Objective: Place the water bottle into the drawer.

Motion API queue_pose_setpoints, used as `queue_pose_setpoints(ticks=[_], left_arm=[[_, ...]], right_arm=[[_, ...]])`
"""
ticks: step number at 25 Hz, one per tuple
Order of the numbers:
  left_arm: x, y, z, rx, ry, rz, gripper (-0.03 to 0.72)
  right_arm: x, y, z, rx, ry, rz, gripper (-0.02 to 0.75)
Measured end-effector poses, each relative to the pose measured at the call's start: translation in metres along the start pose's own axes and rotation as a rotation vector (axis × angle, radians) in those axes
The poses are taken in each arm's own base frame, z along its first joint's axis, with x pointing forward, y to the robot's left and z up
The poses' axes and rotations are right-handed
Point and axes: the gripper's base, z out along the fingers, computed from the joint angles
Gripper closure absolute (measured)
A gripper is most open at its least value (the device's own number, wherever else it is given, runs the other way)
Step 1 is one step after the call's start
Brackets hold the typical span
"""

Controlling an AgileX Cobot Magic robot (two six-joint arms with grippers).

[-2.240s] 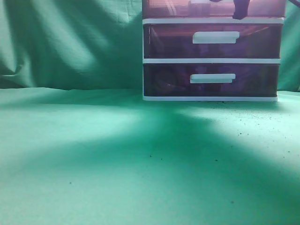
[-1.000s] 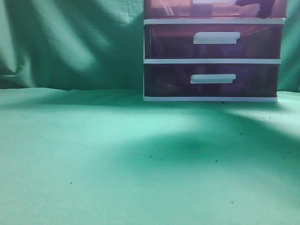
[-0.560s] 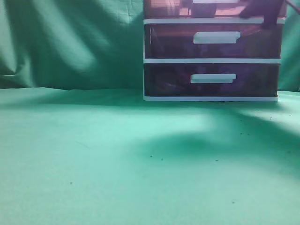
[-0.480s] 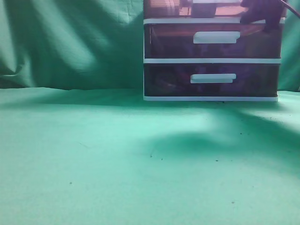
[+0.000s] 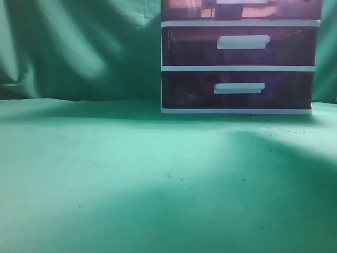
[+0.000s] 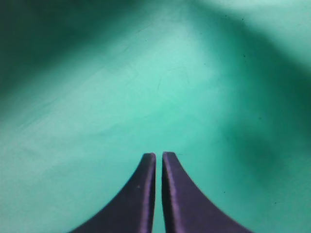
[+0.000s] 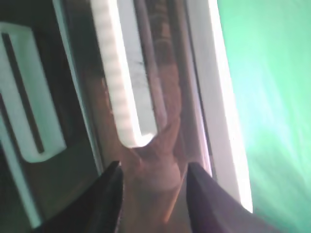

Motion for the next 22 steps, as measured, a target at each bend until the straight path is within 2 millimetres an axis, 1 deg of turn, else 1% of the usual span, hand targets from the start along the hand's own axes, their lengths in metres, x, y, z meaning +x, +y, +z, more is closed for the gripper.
queue_pose_setpoints(ticks=[2,4,5,7,9,10,11,12,13,15,17,20,22], left_arm=[[0.000,0.000,0.000,-0.002,-0.002,0.001,0.688],[-0.002,-0.001,-0.001,0.007,-0.035,0.000,0.688],[-0.003,-0.001,-0.004,0.015,-0.063,0.003,0.688],[-0.003,-0.004,-0.014,0.048,-0.132,0.026,0.688],[0.003,-0.009,-0.027,0.079,-0.219,0.067,0.688],[0.008,-0.012,-0.032,0.097,-0.256,0.080,0.688],[0.016,-0.014,-0.038,0.113,-0.291,0.092,0.688],[0.025,-0.015,-0.047,0.122,-0.335,0.104,0.688],[0.033,-0.016,-0.051,0.125,-0.361,0.107,0.688],[0.055,-0.015,-0.057,0.129,-0.411,0.107,0.688],[0.075,-0.014,-0.061,0.125,-0.460,0.102,0.688],[0.106,-0.013,-0.062,0.117,-0.549,0.093,0.688],[0.123,-0.012,-0.066,0.111,-0.630,0.084,0.688]], right_arm=[[-0.007,-0.007,-0.011,-0.024,0.020,0.048,0.434],[-0.019,-0.012,-0.027,-0.084,0.061,0.102,0.434],[-0.023,-0.012,-0.035,-0.126,0.092,0.141,0.492],[-0.038,-0.015,-0.056,-0.191,0.137,0.249,0.571],[-0.050,-0.018,-0.079,-0.255,0.188,0.359,0.668],[-0.057,-0.021,-0.092,-0.270,0.195,0.424,0.697],[-0.063,-0.023,-0.105,-0.284,0.207,0.497,0.738],[-0.068,-0.025,-0.116,-0.302,0.218,0.568,0.738],[-0.072,-0.029,-0.128,-0.309,0.219,0.661,0.738],[-0.080,-0.034,-0.153,-0.339,0.217,0.827,0.738],[-0.087,-0.037,-0.176,-0.393,0.198,0.954,0.738],[-0.095,-0.038,-0.209,-0.465,0.120,1.028,0.738],[-0.096,-0.031,-0.230,-0.492,0.052,1.061,0.738]])
